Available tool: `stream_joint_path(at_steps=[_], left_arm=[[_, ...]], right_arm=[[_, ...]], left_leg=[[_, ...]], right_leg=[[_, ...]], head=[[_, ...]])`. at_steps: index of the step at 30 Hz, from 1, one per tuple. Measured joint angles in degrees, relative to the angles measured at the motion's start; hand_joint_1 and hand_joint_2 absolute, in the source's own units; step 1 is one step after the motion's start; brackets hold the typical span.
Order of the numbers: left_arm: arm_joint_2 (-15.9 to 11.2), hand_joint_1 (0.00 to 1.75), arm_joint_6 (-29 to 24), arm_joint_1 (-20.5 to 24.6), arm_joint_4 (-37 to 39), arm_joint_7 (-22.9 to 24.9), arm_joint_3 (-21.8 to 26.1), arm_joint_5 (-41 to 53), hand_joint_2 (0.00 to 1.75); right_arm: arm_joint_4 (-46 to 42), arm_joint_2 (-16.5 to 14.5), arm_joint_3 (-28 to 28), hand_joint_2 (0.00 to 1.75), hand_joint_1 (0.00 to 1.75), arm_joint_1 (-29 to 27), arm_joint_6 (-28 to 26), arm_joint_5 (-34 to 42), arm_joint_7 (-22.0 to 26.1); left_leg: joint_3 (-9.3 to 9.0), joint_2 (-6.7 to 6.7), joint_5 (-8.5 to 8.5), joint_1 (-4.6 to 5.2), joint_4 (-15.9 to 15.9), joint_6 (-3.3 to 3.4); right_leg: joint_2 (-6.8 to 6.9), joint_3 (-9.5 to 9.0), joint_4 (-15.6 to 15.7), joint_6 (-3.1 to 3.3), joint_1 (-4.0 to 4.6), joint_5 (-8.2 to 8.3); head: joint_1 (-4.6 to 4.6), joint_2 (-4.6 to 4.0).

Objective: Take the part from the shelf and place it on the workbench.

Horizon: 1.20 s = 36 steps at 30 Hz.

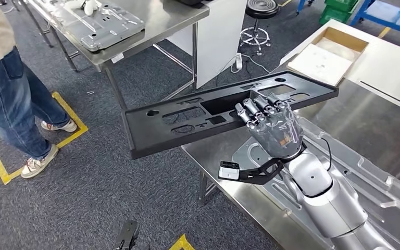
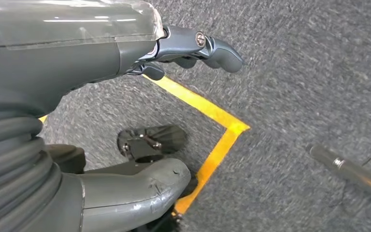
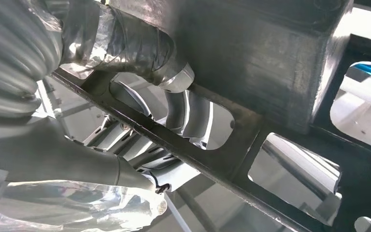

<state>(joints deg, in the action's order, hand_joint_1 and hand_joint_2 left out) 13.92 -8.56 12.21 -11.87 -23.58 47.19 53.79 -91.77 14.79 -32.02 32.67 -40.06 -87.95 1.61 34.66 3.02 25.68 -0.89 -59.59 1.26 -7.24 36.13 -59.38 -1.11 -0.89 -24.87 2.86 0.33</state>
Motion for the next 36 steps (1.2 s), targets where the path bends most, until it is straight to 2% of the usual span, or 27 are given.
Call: stream_joint_path(at_steps=[1, 2, 4, 5, 6, 7, 8, 9, 11, 13, 15, 16, 18, 19, 20, 21, 22, 23, 24, 26, 28, 30, 31, 33, 34, 35, 36], left_arm=[[0.07, 0.00, -0.04, 0.08, 0.00, -0.01, -0.01, 0.03, 1.75], [0.13, 0.00, -0.07, 0.16, 0.00, -0.02, -0.02, 0.07, 1.75], [0.19, 0.00, -0.10, 0.20, 0.00, -0.04, -0.03, 0.13, 1.75], [0.19, 0.00, -0.10, 0.17, 0.00, -0.04, -0.03, 0.14, 1.75], [0.19, 0.00, -0.10, 0.12, 0.00, -0.04, -0.03, 0.14, 1.75], [0.20, 0.00, -0.09, 0.10, 0.00, -0.04, -0.03, 0.15, 1.75], [0.22, 0.00, -0.09, 0.11, 0.00, -0.04, -0.03, 0.15, 1.75], [0.26, 0.00, -0.09, 0.14, 0.00, -0.04, -0.04, 0.15, 1.75], [0.32, 0.00, -0.09, 0.24, 0.00, -0.04, -0.07, 0.15, 1.75], [0.32, 0.00, -0.10, 0.31, 0.00, -0.05, -0.07, 0.15, 1.75], [0.33, 0.00, -0.10, 0.36, 0.00, -0.07, -0.08, 0.15, 1.75], [0.33, 0.00, -0.10, 0.40, 0.00, -0.07, -0.08, 0.15, 1.75], [0.30, 0.00, -0.10, 0.44, 0.00, -0.08, -0.09, 0.16, 1.75], [0.28, 0.00, -0.11, 0.40, 0.00, -0.08, -0.09, 0.17, 1.75], [0.28, 0.00, -0.15, 0.31, 0.00, -0.08, -0.09, 0.19, 1.75], [0.28, 0.00, -0.19, 0.21, 0.00, -0.08, -0.09, 0.21, 1.75], [0.28, 0.00, -0.22, 0.14, 0.00, -0.08, -0.09, 0.23, 1.75], [0.28, 0.00, -0.24, 0.12, 0.00, -0.08, -0.10, 0.25, 1.75], [0.28, 0.00, -0.22, 0.13, 0.00, -0.09, -0.10, 0.28, 1.75], [0.25, 0.00, -0.15, 0.17, 0.00, -0.09, -0.12, 0.32, 1.75], [0.21, 0.00, -0.10, 0.18, 0.00, -0.08, -0.12, 0.33, 1.75], [0.22, 0.00, -0.01, 0.24, 0.00, -0.10, -0.18, 0.33, 1.75], [0.24, 0.00, 0.06, 0.31, 0.00, -0.14, -0.23, 0.34, 1.75], [0.28, 0.00, 0.20, 0.48, 0.00, -0.26, -0.35, 0.38, 1.75], [0.27, 0.00, 0.24, 0.51, 0.00, -0.32, -0.38, 0.39, 1.75], [0.25, 0.00, 0.26, 0.48, 0.00, -0.37, -0.39, 0.39, 1.75], [0.22, 0.00, 0.27, 0.43, 0.00, -0.41, -0.40, 0.40, 1.75]], right_arm=[[-0.08, -0.01, 0.49, 1.75, 1.75, -0.25, -0.01, 0.00, 0.29], [-0.15, -0.06, 0.96, 1.75, 1.75, -0.39, -0.01, 0.00, 0.49], [-0.26, -0.22, 1.60, 1.75, 1.75, -0.53, -0.02, 0.00, 0.70], [-0.28, -0.31, 1.73, 1.75, 1.75, -0.64, -0.01, 0.00, 0.78], [-0.27, -0.33, 1.80, 1.75, 1.75, -0.80, -0.01, 0.00, 0.84], [-0.27, -0.34, 1.85, 1.75, 1.75, -0.95, 0.00, 0.00, 0.89], [-0.27, -0.35, 1.91, 1.75, 1.75, -1.03, 0.00, 0.00, 0.91], [-0.28, -0.37, 2.01, 1.75, 1.75, -1.05, 0.00, 0.00, 0.92], [-0.31, -0.43, 2.23, 1.75, 1.75, -0.99, 0.00, 0.00, 0.92], [-0.31, -0.52, 2.38, 1.75, 1.75, -0.98, 0.00, 0.00, 0.92], [-0.32, -0.58, 2.48, 1.75, 1.75, -1.03, -0.01, 0.00, 0.92], [-0.36, -0.64, 2.55, 1.75, 1.75, -1.04, -0.01, 0.00, 0.92], [-0.42, -0.86, 2.64, 1.75, 1.75, -0.91, -0.01, 0.00, 0.95], [-0.44, -1.02, 2.64, 1.75, 1.75, -0.85, -0.01, 0.00, 0.98], [-0.44, -1.15, 2.63, 1.75, 1.75, -0.84, 0.01, 0.00, 1.02], [-0.44, -1.27, 2.61, 1.75, 1.75, -0.90, 0.01, 0.00, 1.06], [-0.43, -1.32, 2.60, 1.75, 1.75, -0.97, 0.02, 0.00, 1.07], [-0.43, -1.36, 2.60, 1.75, 1.75, -1.01, 0.02, 0.00, 1.08], [-0.42, -1.40, 2.60, 1.75, 1.75, -1.03, 0.01, 0.00, 1.08], [-0.42, -1.55, 2.60, 1.75, 1.75, -1.01, 0.01, 0.00, 1.08], [-0.42, -1.68, 2.60, 1.75, 1.75, -1.04, 0.01, 0.00, 1.08], [-0.43, -1.70, 2.61, 1.75, 1.75, -1.10, 0.00, 0.00, 1.09], [-0.43, -1.69, 2.63, 1.75, 1.75, -1.13, 0.00, 0.00, 1.07], [-0.44, -1.71, 2.64, 1.75, 1.75, -0.91, 0.00, 0.00, 1.02], [-0.44, -1.76, 2.64, 1.75, 1.75, -0.81, 0.00, 0.00, 0.99], [-0.43, -1.82, 2.63, 1.75, 1.75, -0.72, 0.00, 0.00, 0.97], [-0.38, -1.88, 2.61, 1.75, 1.75, -0.72, 0.00, 0.00, 0.95]], left_leg=[[-0.14, -0.64, -0.18, -0.05, 0.31, 0.38], [-0.26, -1.31, -0.35, -0.13, 0.64, 0.75], [-0.35, -2.71, -0.44, -0.17, 0.94, 1.17], [-0.33, -3.41, -0.39, -0.13, 0.94, 1.25], [-0.33, -4.13, -0.32, -0.12, 0.94, 1.25], [-0.36, -4.85, -0.23, -0.12, 0.93, 1.21], [-0.43, -5.55, -0.13, -0.12, 0.92, 1.14], [-0.58, -6.20, 0.01, -0.12, 0.91, 1.02], [-0.91, -7.26, 0.32, 0.09, 0.88, 0.64], [-1.22, -8.16, 0.63, 0.44, 0.88, 0.12], [-1.53, -9.21, 1.00, 0.58, 0.82, -0.51], [-1.56, -8.96, 1.46, 0.48, 0.30, -0.86], [-0.28, -6.68, 3.96, 0.27, -3.66, -1.32], [1.19, -5.11, 5.78, 0.17, -7.17, -1.39], [3.01, -4.13, 7.55, 0.17, -11.05, -1.40], [4.65, -3.64, 8.67, 0.18, -14.27, -1.39], [5.57, -3.44, 8.66, 0.18, -15.70, -1.34], [5.51, -3.33, 7.44, 0.19, -14.91, -1.22], [4.52, -3.03, 5.34, 0.19, -12.09, -1.04], [1.59, -1.01, 1.37, 0.06, -4.45, -0.59], [0.00, 0.64, 0.30, 0.04, -0.59, -0.38], [-0.31, 0.10, 0.38, 0.10, -0.01, -0.17], [-0.46, -0.49, 0.21, 0.04, 0.34, 0.10], [-0.80, -1.77, -0.11, -0.21, 1.05, 0.66], [-0.91, -2.43, -0.13, -0.20, 1.21, 0.88], [-0.96, -3.06, -0.08, -0.17, 1.27, 1.03], [-0.97, -3.76, 0.00, -0.16, 1.26, 1.15]], right_leg=[[0.95, 0.22, -0.40, -0.31, 0.05, -0.35], [2.49, 0.90, -1.82, -0.60, 0.11, -1.33], [5.87, 3.75, -7.86, -1.14, 0.14, -4.70], [6.57, 5.60, -11.62, -1.39, 0.01, -6.35], [6.84, 6.94, -14.34, -1.58, -0.13, -7.14], [7.00, 7.42, -15.24, -1.72, -0.26, -6.89], [7.23, 6.70, -13.82, -1.79, -0.35, -5.56], [7.77, 4.91, -10.39, -1.77, -0.38, -3.55], [10.33, 0.93, -2.63, -1.30, 0.03, -0.62], [11.52, -0.50, 0.50, -0.49, 0.61, -0.09], [10.11, -0.44, 0.65, 0.35, 0.68, 0.00], [9.49, -0.57, 0.81, 0.73, 0.56, 0.09], [8.22, -0.90, 1.18, 1.58, 0.22, 0.32], [7.56, -0.95, 1.19, 1.82, 0.23, 0.32], [6.81, -0.95, 1.14, 2.01, 0.25, 0.30], [6.00, -0.95, 1.06, 2.09, 0.30, 0.26], [5.19, -0.95, 0.94, 2.13, 0.34, 0.20], [4.37, -0.96, 0.77, 2.13, 0.37, 0.11], [3.58, -0.98, 0.57, 2.07, 0.37, -0.01], [2.13, -0.85, 0.08, 1.76, 0.40, -0.29], [0.90, -0.41, -0.23, 1.17, 0.25, -0.35], [-0.22, -0.06, -0.09, 0.39, 0.04, -0.15], [0.10, 0.03, -0.17, 0.07, 0.04, -0.23], [3.02, 1.13, -2.36, -0.54, 0.19, -1.63], [4.93, 2.38, -4.93, -0.80, 0.13, -3.02], [6.16, 4.01, -8.10, -1.10, -0.01, -4.49], [6.64, 5.61, -11.10, -1.34, -0.25, -5.58]], head=[[0.08, 0.00], [0.16, 0.00], [0.33, 0.00], [0.33, 0.00], [0.35, 0.00], [0.35, 0.00], [0.36, 0.00], [0.36, 0.00], [0.34, 0.00], [0.31, 0.00], [0.30, 0.00], [0.30, 0.00], [0.27, 0.00], [0.27, 0.00], [0.25, 0.00], [0.25, 0.00], [0.25, 0.00], [0.25, 0.00], [0.25, 0.00], [0.26, 0.00], [0.26, 0.00], [0.26, 0.00], [0.27, 0.00], [0.51, 0.00], [0.62, 0.00], [0.73, 0.00], [0.73, 0.00]])
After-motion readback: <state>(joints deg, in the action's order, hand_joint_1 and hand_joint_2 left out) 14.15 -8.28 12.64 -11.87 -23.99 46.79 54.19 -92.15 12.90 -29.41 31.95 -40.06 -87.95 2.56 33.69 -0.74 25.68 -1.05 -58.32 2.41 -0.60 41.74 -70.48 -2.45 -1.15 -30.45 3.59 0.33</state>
